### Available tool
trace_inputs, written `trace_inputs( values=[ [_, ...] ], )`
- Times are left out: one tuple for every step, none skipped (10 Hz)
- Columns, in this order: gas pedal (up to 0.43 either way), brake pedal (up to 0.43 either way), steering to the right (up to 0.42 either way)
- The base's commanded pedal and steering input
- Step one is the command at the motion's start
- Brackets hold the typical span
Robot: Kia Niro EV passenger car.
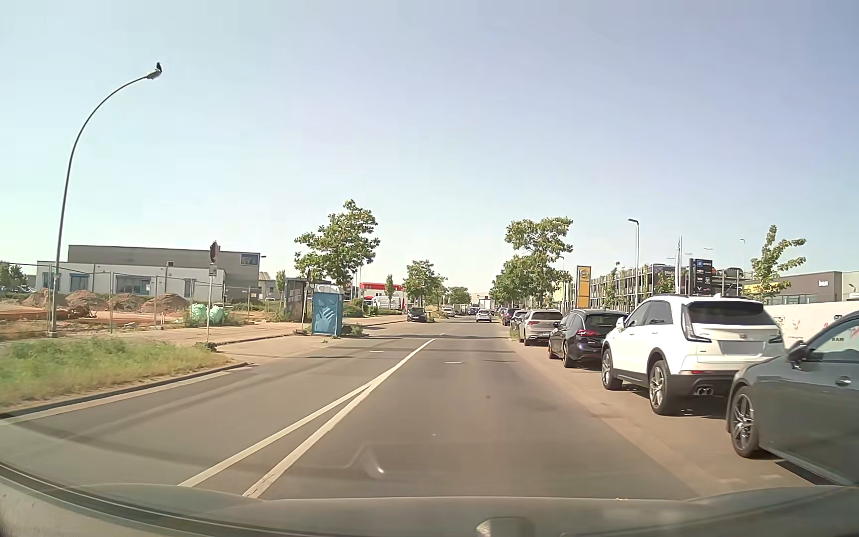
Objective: Follow the waypoints while adhering to traffic rules and regulations
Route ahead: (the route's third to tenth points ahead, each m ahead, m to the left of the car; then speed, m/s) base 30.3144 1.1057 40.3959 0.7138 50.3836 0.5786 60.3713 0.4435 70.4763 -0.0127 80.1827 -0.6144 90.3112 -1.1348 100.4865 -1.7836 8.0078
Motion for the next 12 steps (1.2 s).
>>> trace_inputs(
  values=[
    [0.079, 0.030, 0.007],
    [0.079, 0.030, 0.006],
    [0.079, 0.030, 0.006],
    [0.079, 0.030, 0.006],
    [0.067, 0.030, 0.005],
    [0.067, 0.030, 0.005],
    [0.067, 0.030, 0.005],
    [0.067, 0.030, 0.005],
    [0.067, 0.030, 0.005],
    [0.067, 0.030, 0.005],
    [0.067, 0.030, 0.005],
    [0.067, 0.030, 0.005]
  ],
)
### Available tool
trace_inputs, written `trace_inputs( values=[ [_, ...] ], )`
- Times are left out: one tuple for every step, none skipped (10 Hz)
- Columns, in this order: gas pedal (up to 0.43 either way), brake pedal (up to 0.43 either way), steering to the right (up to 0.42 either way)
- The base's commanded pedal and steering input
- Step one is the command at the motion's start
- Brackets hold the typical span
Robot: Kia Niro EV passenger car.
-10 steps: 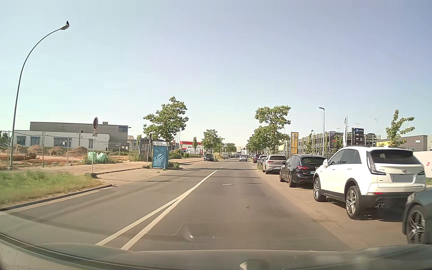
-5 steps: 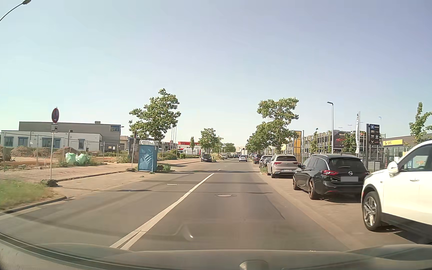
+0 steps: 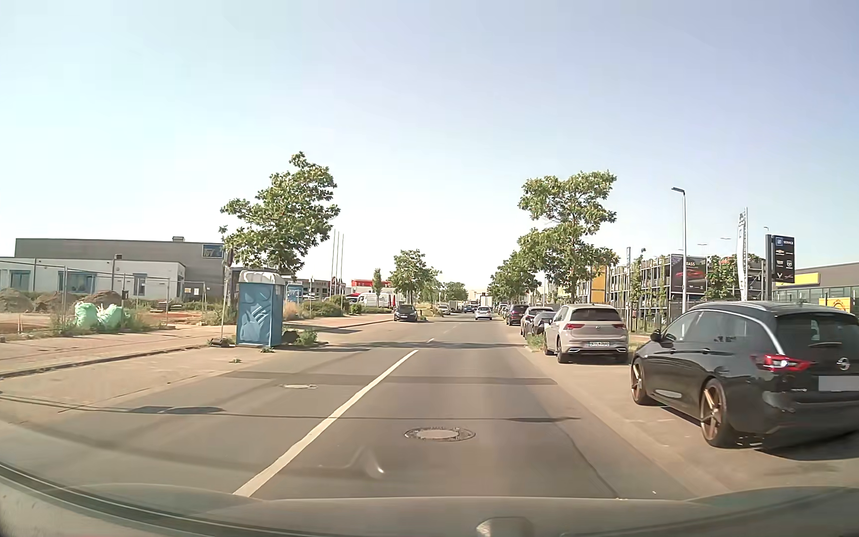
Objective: Follow the waypoints while adhering to traffic rules and regulations
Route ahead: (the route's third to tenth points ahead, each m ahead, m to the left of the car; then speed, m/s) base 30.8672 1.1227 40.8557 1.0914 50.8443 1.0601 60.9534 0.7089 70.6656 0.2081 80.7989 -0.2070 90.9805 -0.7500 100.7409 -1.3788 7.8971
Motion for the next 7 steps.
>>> trace_inputs(
  values=[
    [0.067, 0.030, 0.005],
    [0.067, 0.030, 0.005],
    [0.067, 0.030, 0.005],
    [0.067, 0.030, 0.005],
    [0.067, 0.030, 0.005],
    [0.067, 0.030, 0.005],
    [0.067, 0.030, 0.005]
  ],
)
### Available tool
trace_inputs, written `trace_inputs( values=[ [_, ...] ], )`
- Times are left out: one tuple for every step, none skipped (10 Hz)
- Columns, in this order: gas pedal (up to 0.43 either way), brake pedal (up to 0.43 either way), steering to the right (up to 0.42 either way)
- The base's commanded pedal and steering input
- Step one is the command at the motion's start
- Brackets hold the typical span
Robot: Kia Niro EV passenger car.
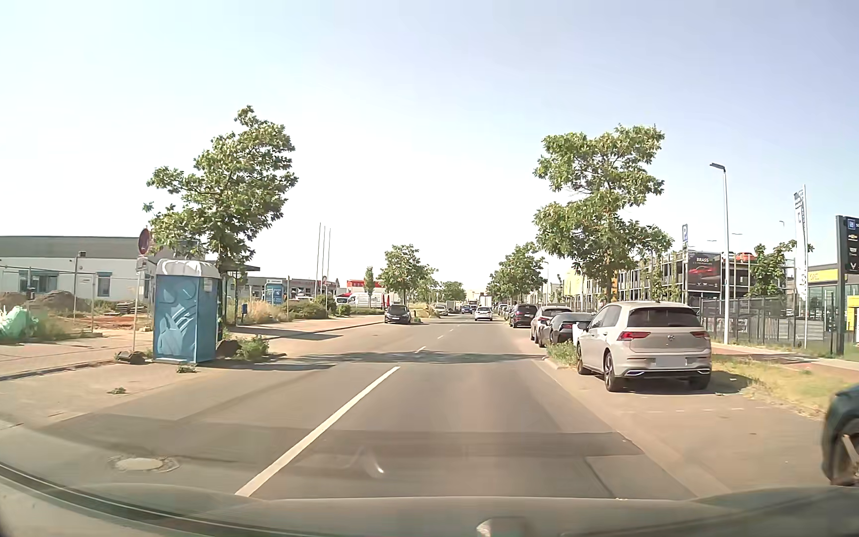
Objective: Follow the waypoints while adhering to traffic rules and regulations
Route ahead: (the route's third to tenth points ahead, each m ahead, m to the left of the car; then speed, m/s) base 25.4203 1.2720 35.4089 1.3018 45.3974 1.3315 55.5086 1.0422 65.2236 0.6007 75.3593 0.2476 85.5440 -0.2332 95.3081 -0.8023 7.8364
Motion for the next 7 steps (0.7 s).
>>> trace_inputs(
  values=[
    [0.067, 0.030, 0.006],
    [0.067, 0.030, 0.007],
    [0.067, 0.030, 0.008],
    [0.067, 0.030, 0.010],
    [0.067, 0.030, 0.012],
    [0.067, 0.030, 0.012],
    [0.067, 0.030, 0.012]
  ],
)
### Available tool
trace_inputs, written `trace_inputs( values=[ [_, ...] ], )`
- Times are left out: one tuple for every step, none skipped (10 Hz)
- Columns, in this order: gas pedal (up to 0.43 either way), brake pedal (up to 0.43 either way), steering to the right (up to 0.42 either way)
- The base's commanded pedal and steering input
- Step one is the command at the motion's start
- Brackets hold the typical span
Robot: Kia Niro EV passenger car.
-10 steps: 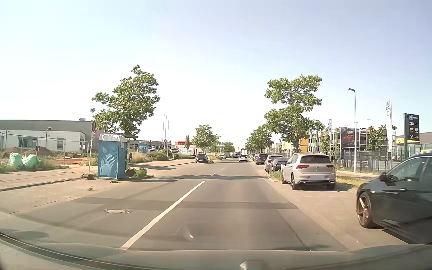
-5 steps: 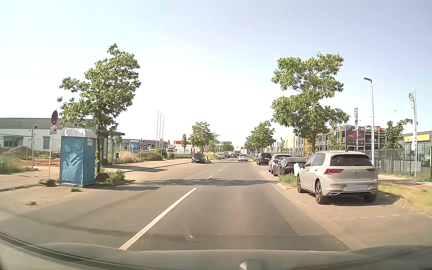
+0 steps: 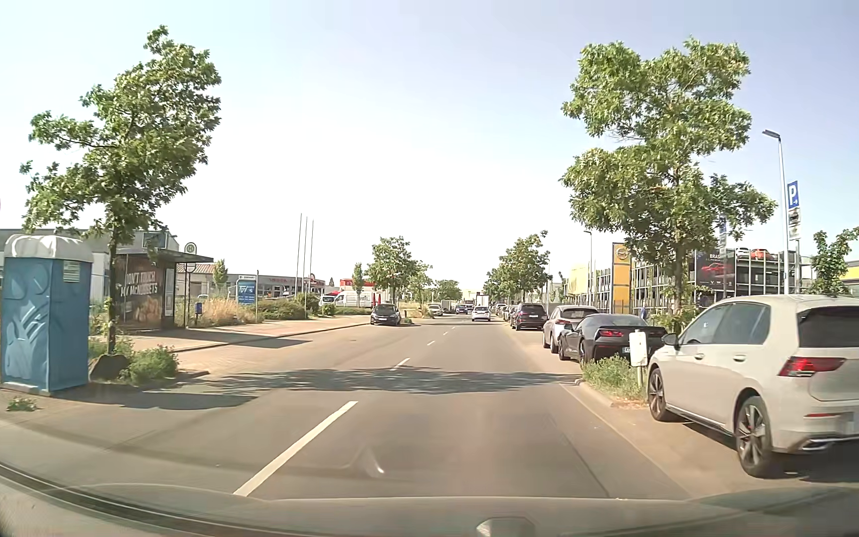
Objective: Follow the waypoints while adhering to traffic rules and regulations
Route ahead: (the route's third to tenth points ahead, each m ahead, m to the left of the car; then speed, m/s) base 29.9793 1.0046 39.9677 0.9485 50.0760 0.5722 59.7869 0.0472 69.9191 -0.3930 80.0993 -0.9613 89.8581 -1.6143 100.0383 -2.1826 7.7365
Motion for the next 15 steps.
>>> trace_inputs(
  values=[
    [0.067, 0.030, 0.012],
    [0.067, 0.030, 0.012],
    [0.067, 0.030, 0.012],
    [0.067, 0.030, 0.012],
    [0.067, 0.030, 0.012],
    [0.067, 0.030, 0.012],
    [0.067, 0.030, 0.012],
    [0.067, 0.030, 0.013],
    [0.067, 0.030, 0.012],
    [0.059, 0.030, 0.014],
    [0.059, 0.030, 0.014],
    [0.059, 0.030, 0.013],
    [0.059, 0.030, 0.014],
    [0.059, 0.030, 0.014],
    [0.079, 0.030, 0.013]
  ],
)
